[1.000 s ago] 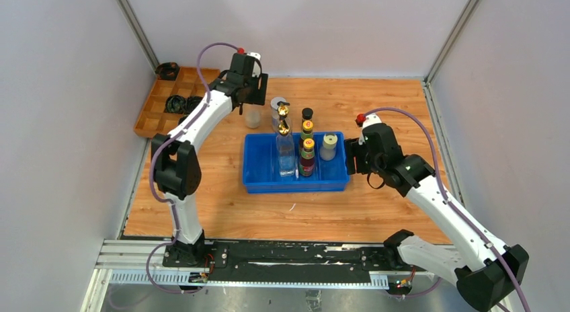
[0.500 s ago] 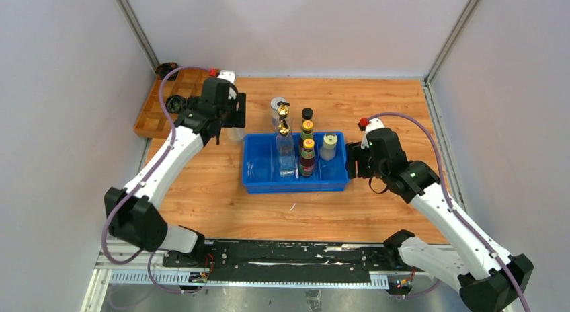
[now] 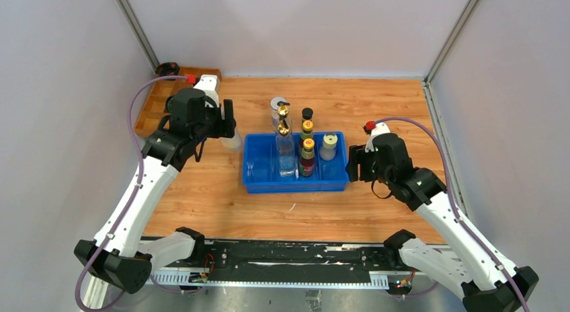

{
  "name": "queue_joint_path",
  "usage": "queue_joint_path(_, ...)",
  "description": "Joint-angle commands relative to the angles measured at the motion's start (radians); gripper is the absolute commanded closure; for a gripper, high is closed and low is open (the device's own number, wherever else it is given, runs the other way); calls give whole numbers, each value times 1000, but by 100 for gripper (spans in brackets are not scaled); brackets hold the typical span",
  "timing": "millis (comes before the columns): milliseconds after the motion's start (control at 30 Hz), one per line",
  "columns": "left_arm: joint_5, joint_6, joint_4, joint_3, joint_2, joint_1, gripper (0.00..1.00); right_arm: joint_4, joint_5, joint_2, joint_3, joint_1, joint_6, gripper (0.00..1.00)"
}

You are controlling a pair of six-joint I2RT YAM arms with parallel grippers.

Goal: Organize the condiment bottles
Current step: Pick up the bottle from the center of the board, then place the bottle in the storage box.

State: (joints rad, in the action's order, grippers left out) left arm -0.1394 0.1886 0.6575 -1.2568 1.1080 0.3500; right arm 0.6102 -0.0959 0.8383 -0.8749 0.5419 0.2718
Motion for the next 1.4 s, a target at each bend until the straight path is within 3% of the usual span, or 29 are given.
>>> queue_joint_path(0, 125, 13, 31, -47, -37, -2, 30, 13, 12, -31, 28, 12, 25, 33)
queue_joint_path(200, 288, 25, 33, -62, -48, -1, 31, 22, 19, -54, 48, 12, 41, 33)
queue_joint_path(733, 501, 13, 33, -147, -19, 25, 31, 20, 13, -81, 86, 12, 49, 33)
queue_joint_path(1167, 266, 1, 19, -146, 11, 169, 31, 12, 8, -85, 112, 12, 44, 33)
queue_joint_path(1367, 128, 18, -106, -15, -27, 175, 31, 8, 7, -88, 119, 12, 43, 33)
